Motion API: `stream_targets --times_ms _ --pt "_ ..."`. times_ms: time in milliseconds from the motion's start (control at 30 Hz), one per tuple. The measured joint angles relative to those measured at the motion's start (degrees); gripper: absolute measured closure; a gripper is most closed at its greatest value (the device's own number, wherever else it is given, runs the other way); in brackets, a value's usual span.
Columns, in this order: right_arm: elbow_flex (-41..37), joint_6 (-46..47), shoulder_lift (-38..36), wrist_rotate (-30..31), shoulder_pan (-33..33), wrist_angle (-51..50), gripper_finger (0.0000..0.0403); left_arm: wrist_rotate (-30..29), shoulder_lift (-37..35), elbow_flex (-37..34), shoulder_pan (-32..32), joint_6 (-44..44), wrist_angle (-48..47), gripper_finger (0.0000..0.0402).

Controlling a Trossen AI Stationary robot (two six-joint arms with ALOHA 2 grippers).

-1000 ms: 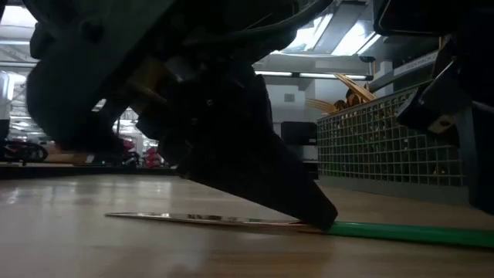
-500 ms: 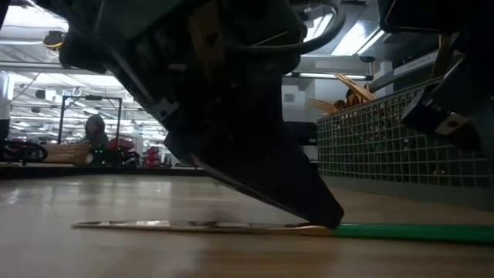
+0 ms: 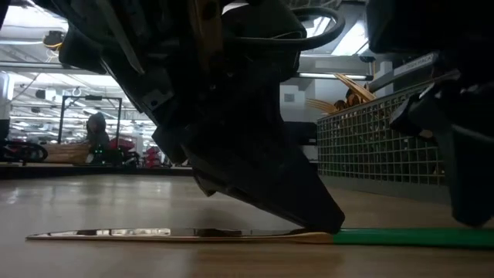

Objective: Sort silverware
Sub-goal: Put the knife into the bottom section of the basket

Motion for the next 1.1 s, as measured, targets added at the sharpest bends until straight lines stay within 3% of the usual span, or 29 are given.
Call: stream_targets --times_ms 233,533,833,1100 --pt "0.0 -2.25 0.01 2.97 0.02 -5.4 0.0218 0.02 0.0 0.0 0.02 0.31 0.0 0.0397" --pt "0.33 -2.27 2.13 2.51 0.51 -4.97 0.0221 -0.01 0.0 -0.02 0.04 0.39 0.08 0.0397" --pt "0.24 -2.2 2.57 7.13 1.64 -5.68 0.0221 0.39 0.28 -0.28 -0.04 0.42 6.11 0.0396" --pt "0.22 -0.87 3.53 7.32 1.66 -6.21 0.0221 0.29 0.33 -0.26 -0.02 0.52 6.97 0.0396"
